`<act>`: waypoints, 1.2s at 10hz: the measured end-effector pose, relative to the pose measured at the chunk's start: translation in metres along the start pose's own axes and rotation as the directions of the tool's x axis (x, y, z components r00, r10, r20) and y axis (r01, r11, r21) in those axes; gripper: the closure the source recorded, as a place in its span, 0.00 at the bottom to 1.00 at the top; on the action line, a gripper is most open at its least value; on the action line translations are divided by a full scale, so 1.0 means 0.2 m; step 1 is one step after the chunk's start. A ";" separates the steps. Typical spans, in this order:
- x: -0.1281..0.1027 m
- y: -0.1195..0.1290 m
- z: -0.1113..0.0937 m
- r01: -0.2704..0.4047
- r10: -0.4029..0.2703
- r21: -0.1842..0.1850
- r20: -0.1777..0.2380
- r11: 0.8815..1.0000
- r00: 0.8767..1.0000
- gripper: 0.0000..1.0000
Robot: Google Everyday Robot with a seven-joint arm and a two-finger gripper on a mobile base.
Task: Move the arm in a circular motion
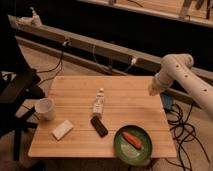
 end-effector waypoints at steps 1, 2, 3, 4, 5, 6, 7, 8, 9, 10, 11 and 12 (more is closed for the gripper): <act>-0.01 -0.01 0.01 -0.005 0.004 -0.013 -0.018 1.000 1.000 1.00; 0.01 -0.01 0.03 -0.008 0.006 -0.029 -0.043 1.000 0.999 1.00; 0.03 0.01 0.05 0.000 -0.003 -0.038 -0.068 0.999 0.998 1.00; 0.09 0.02 0.06 0.010 -0.014 -0.037 -0.099 0.999 0.995 1.00; 0.16 0.02 0.06 0.021 -0.025 -0.033 -0.126 0.999 0.992 1.00; 0.23 0.05 0.07 0.043 -0.048 -0.031 -0.162 0.999 0.986 1.00; 0.29 0.11 0.08 0.076 -0.082 -0.039 -0.199 0.996 0.976 1.00; 0.33 0.17 0.09 0.110 -0.119 -0.053 -0.227 0.993 0.967 1.00; 0.35 0.21 0.08 0.141 -0.155 -0.072 -0.241 0.987 0.958 1.00; 0.39 0.25 0.08 0.167 -0.185 -0.093 -0.253 0.982 0.950 1.00; 0.41 0.32 0.07 0.201 -0.226 -0.120 -0.262 0.972 0.938 1.00; 0.43 0.40 0.06 0.234 -0.265 -0.145 -0.266 0.961 0.927 1.00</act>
